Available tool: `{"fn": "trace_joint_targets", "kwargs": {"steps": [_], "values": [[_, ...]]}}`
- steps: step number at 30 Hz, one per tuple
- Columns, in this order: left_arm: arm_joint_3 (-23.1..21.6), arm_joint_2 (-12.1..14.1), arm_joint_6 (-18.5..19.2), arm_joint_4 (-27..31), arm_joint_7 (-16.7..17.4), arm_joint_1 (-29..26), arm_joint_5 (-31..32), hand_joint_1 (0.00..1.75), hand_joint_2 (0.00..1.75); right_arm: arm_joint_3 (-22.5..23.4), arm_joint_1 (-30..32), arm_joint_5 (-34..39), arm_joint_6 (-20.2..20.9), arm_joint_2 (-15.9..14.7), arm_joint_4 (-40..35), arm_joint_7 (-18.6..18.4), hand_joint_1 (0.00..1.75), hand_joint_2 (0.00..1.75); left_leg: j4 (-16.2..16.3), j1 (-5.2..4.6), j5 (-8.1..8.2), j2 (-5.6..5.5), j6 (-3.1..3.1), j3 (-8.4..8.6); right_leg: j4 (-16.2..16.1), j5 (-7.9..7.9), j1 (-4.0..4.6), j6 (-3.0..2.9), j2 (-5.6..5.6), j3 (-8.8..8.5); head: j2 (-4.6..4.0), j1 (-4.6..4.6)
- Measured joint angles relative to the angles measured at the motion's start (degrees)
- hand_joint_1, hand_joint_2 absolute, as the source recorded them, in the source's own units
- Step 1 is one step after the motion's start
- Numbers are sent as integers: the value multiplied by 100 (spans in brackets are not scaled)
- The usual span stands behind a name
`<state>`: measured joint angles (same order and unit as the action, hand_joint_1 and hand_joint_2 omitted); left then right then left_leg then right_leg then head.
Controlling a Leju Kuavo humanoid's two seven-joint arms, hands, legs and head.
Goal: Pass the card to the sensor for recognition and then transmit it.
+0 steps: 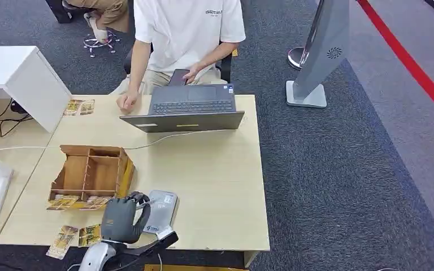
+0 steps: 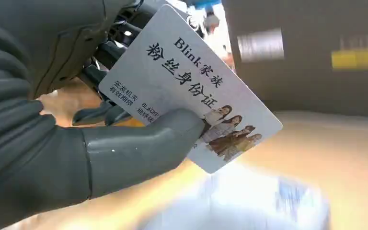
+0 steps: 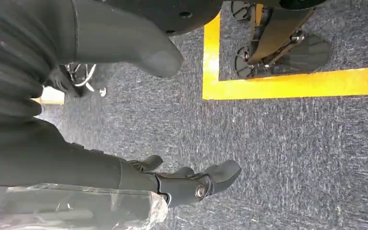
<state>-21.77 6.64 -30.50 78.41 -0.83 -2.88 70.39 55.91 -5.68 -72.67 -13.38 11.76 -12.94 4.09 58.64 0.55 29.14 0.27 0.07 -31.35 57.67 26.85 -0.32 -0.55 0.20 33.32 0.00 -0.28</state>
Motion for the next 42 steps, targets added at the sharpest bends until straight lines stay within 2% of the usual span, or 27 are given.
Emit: {"fn": "trace_joint_targets", "kwargs": {"steps": [3,8,10,12,15,20,23,26,31,32,42], "values": [[201,71,-314,680,-50,42,280,175,175,-18,-5,-33,8,-7,0,-35,0,175,0,0,-2,-2,-2,1,1,0,1,0,-1,0,0,2],[747,275,-106,1712,-42,610,488,175,175,-63,-16,-15,65,-15,0,-35,0,175,0,1,-12,-9,-4,0,2,-6,1,2,-7,-1,0,0],[958,392,-34,1894,-2,989,582,175,175,-107,-23,-22,79,-17,0,-35,0,175,0,2,-21,-11,-3,0,2,-11,3,2,-10,0,0,2],[1156,560,220,1940,81,1505,701,175,175,-155,-34,-44,94,-22,0,-48,0,175,0,3,-29,-21,-10,-4,2,-14,4,1,-17,0,0,0],[1368,846,604,1668,171,2458,897,175,175,-188,-71,-66,113,-22,0,-92,0,175,0,5,-41,-24,-19,-8,3,-28,7,-9,-20,5,0,0],[1473,1275,514,433,186,3869,1232,175,175,-297,-120,-112,186,-22,0,-138,0,175,0,9,-54,-13,-27,-9,6,-45,11,-21,-8,10,0,4],[1473,1376,449,-203,201,4291,1375,175,175,-326,-136,-118,199,-22,0,-155,0,175,0,9,-56,-14,-29,-10,7,-45,11,-21,-8,11,0,4],[1471,1393,350,-631,254,4488,1468,175,175,-352,-147,-101,199,-22,0,-153,0,175,0,9,-55,-14,-29,-14,6,-45,11,-21,-7,14,0,0],[1471,1391,268,-1052,299,4614,1483,175,175,-365,-165,-75,203,-22,2,-151,0,175,0,8,-55,-13,-29,-17,6,-45,10,-21,-5,19,0,2],[1471,1391,254,-1098,299,4618,1452,0,175,-369,-164,-75,203,-22,2,-153,0,175,0,8,-55,-13,-29,-18,6,-45,10,-21,-5,19,0,2],[1471,1321,263,-1172,291,4572,1225,0,175,-426,-162,-57,199,-22,0,-162,0,175,0,8,-55,-13,-29,-20,6,-45,10,-21,-6,22,0,2]]}}
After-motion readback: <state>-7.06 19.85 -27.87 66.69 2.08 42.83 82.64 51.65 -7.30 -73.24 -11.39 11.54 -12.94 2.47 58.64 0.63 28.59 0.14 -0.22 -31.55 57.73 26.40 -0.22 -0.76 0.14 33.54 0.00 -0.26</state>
